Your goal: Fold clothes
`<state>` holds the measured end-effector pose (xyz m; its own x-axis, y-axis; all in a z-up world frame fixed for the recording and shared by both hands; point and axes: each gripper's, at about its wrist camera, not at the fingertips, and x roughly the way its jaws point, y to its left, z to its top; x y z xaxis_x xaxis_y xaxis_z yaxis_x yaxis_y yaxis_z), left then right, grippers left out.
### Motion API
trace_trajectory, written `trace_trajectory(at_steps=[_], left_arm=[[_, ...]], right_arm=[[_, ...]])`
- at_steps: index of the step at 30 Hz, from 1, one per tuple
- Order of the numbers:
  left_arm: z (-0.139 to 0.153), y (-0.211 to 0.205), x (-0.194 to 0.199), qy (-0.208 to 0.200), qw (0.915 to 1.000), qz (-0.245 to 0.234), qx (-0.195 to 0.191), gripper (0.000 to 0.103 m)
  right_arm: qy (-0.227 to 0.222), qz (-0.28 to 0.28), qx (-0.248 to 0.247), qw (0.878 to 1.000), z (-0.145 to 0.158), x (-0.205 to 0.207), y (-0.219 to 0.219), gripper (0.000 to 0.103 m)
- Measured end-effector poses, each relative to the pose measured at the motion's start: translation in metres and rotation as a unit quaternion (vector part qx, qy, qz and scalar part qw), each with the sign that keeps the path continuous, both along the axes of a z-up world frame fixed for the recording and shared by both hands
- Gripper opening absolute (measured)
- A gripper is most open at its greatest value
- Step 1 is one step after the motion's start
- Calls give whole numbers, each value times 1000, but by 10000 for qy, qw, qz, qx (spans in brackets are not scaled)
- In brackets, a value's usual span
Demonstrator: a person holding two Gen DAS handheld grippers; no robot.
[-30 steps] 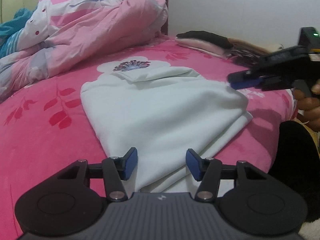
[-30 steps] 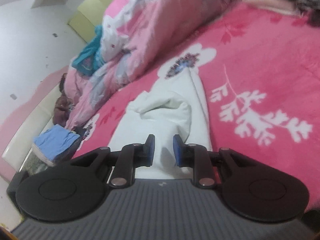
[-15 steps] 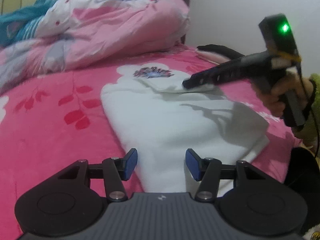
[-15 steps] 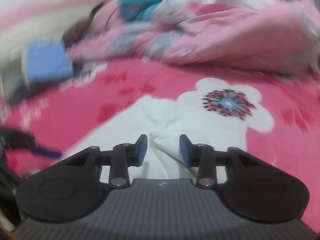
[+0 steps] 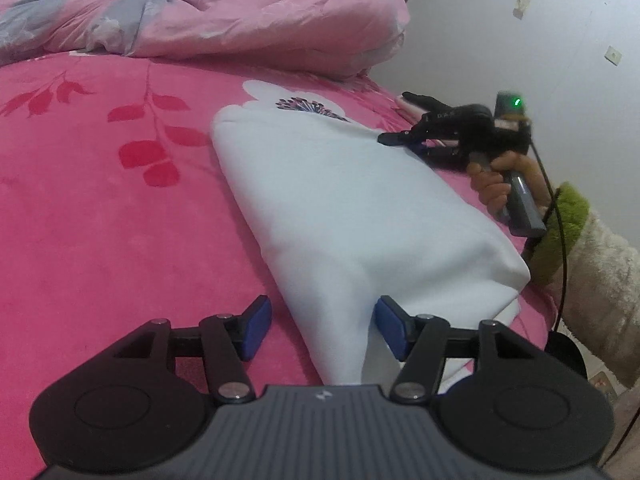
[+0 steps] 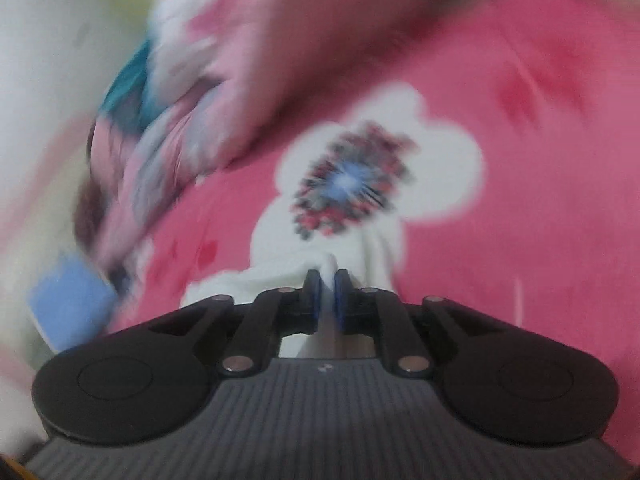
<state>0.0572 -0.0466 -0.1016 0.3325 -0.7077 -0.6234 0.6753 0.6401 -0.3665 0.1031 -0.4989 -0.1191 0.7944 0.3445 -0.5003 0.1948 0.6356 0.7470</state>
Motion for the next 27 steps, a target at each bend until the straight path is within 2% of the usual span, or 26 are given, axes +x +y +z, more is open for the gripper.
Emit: trace_trajectory(at_steps=[2, 7, 11, 13, 15, 17, 22, 23, 25, 27], left_arm=[[4, 1, -5, -106, 9999, 30, 79, 61], [12, 2, -16, -370, 9989, 105, 277, 59], [19, 4, -25, -581, 9972, 165, 435, 59], [23, 4, -30, -686, 9961, 195, 514, 58], [20, 3, -33, -697, 9957, 240, 569, 57], [17, 2, -36, -695, 9952, 288, 621, 56], [9, -1, -42, -678, 9941, 410, 734, 57], [9, -1, -42, -676, 9941, 418, 743, 56], [9, 0, -42, -688, 9939, 405, 766, 55], [9, 1, -42, -715, 9937, 347, 785, 55]], right_arm=[[-132, -395, 168, 9990, 5, -20, -12, 14], [-583, -997, 200, 9931, 40, -104, -27, 14], [-714, -713, -94, 9949, 64, -169, -3, 15], [-682, -459, -258, 9963, 67, -191, 18, 21], [-607, -221, -275, 9975, 63, -196, 34, 27], [-417, -69, -265, 9988, 56, -189, 44, 28], [336, 265, -152, 9990, 23, -155, 58, 29], [337, 327, -50, 9989, 18, -153, 59, 28], [199, 393, 250, 9987, 12, -155, 57, 12], [-103, 338, 643, 9973, 11, -164, 47, 8]])
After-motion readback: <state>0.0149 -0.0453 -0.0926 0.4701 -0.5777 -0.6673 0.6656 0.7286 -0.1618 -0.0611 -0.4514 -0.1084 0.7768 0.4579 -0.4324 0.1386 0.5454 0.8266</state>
